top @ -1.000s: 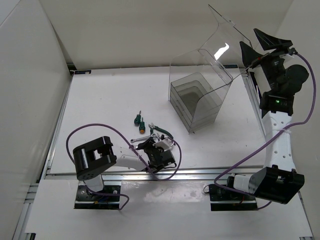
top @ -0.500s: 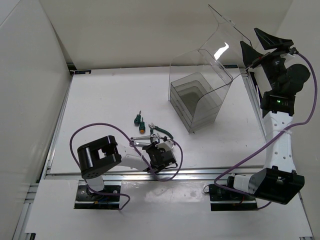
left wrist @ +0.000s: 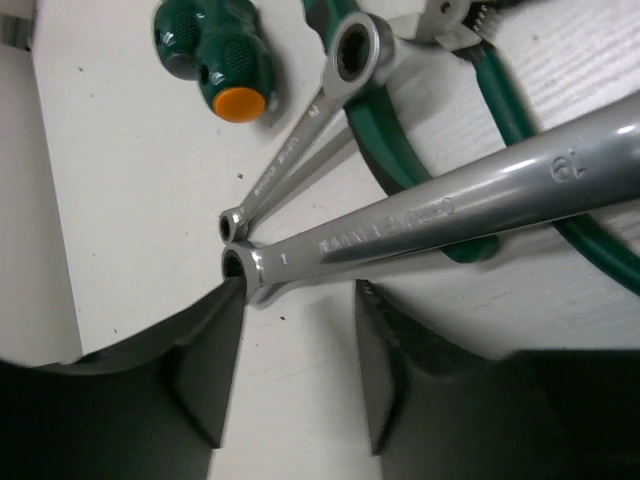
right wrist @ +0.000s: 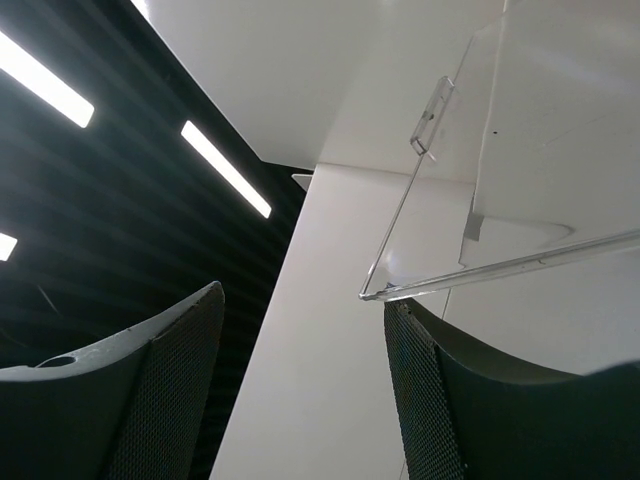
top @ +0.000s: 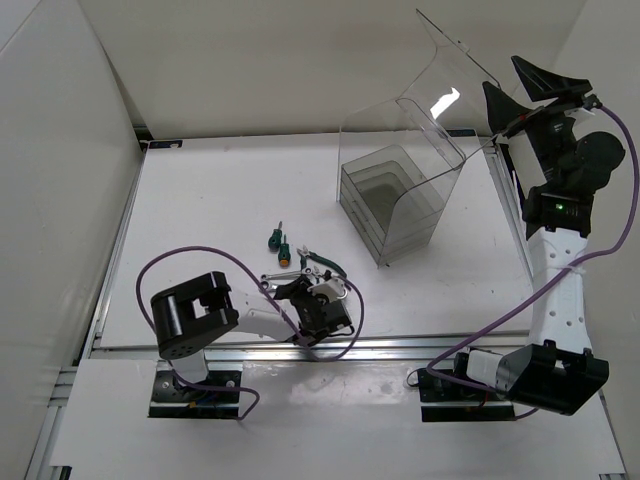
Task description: Sort the tools into containers
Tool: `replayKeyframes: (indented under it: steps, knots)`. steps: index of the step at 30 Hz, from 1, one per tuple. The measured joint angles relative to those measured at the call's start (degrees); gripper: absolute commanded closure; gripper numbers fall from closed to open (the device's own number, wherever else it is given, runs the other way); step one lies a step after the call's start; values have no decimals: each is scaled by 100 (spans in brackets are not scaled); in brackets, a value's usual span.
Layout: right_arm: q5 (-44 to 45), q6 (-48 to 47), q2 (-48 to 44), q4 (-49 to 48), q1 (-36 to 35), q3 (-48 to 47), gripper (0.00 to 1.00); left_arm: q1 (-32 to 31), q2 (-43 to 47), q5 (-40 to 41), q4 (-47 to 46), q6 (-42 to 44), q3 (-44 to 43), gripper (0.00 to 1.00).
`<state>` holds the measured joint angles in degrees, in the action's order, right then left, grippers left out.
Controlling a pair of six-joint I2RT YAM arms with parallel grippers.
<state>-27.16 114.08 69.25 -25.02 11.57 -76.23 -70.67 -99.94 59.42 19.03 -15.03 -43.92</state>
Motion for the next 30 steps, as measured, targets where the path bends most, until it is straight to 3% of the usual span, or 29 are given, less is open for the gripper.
replayKeyframes:
  steps: [3,9,18,30]
  knots:
    - [0,0,-28,-7,2,15,32,-116,146,42,79,-96,-4,23]
    - [13,0,-33,-57,4,24,32,-391,645,-400,289,-339,-7,11]
    - [94,2,-103,-302,42,151,31,-417,2245,-1569,-391,468,203,10]
    - [125,2,-378,-389,426,413,32,-417,1095,-2275,-896,1480,-127,11]
